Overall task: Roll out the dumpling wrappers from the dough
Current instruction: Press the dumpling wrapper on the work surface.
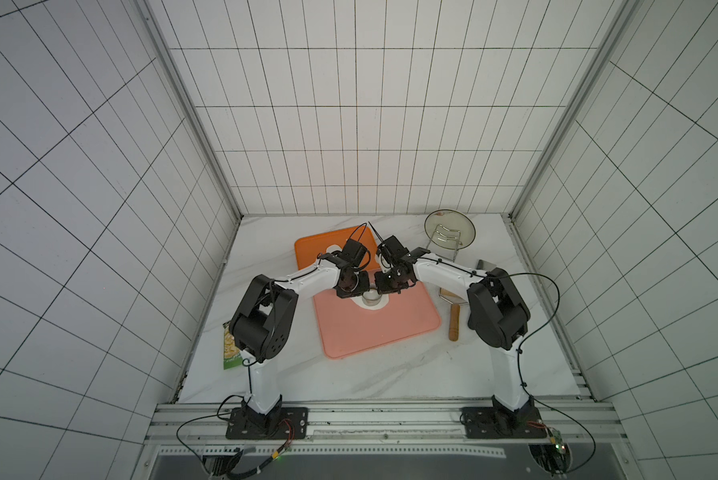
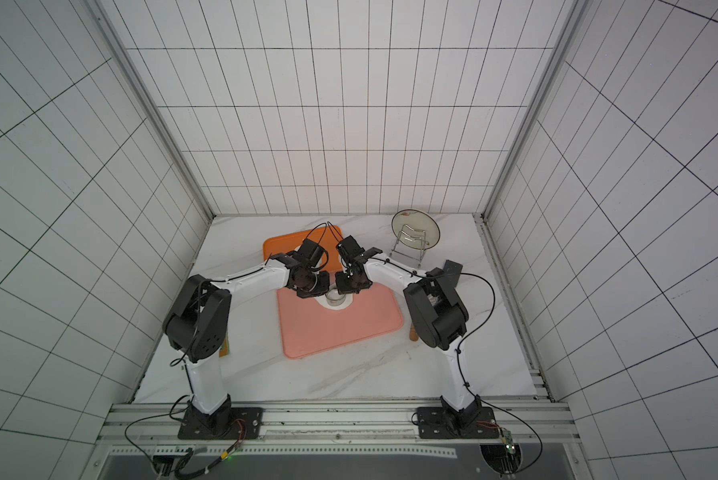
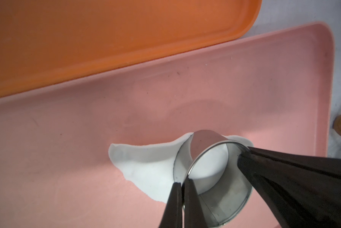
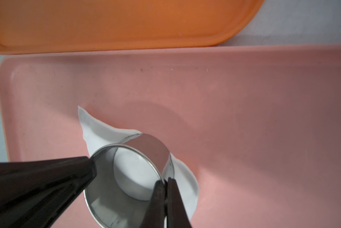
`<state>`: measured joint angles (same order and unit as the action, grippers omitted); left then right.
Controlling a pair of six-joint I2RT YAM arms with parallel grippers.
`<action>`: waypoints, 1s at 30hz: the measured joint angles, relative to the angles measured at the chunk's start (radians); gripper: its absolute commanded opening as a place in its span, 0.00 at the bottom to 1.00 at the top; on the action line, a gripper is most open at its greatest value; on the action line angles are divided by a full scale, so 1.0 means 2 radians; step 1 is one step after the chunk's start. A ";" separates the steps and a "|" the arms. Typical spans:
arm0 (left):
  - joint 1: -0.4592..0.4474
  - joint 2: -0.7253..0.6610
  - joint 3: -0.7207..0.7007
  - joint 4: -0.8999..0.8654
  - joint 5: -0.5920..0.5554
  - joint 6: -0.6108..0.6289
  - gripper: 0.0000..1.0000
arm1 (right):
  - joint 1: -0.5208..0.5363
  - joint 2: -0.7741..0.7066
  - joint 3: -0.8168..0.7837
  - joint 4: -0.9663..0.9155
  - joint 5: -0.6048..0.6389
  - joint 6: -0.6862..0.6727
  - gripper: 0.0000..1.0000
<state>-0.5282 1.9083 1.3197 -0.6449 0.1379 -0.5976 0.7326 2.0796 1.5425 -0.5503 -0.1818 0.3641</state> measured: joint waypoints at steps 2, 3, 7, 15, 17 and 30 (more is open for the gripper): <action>0.000 0.000 0.000 0.000 0.000 0.000 0.00 | 0.000 -0.004 -0.008 0.009 -0.001 0.002 0.00; 0.000 0.001 0.000 0.000 0.000 0.000 0.00 | 0.000 -0.005 -0.012 0.013 -0.002 0.003 0.00; 0.000 0.002 0.000 -0.001 0.000 0.000 0.00 | -0.003 -0.012 -0.029 0.029 -0.007 0.006 0.00; 0.000 0.003 0.000 -0.001 0.000 0.000 0.00 | -0.008 -0.022 -0.057 0.063 -0.021 0.014 0.00; 0.000 0.003 -0.001 0.000 0.000 0.000 0.00 | -0.010 -0.024 -0.063 0.070 -0.025 0.016 0.00; 0.000 0.002 -0.005 0.004 0.001 0.000 0.00 | -0.011 -0.031 -0.074 0.085 -0.028 0.022 0.00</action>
<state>-0.5282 1.9114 1.3102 -0.6369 0.1394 -0.5972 0.7113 2.0174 1.3949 -0.3794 -0.2375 0.4088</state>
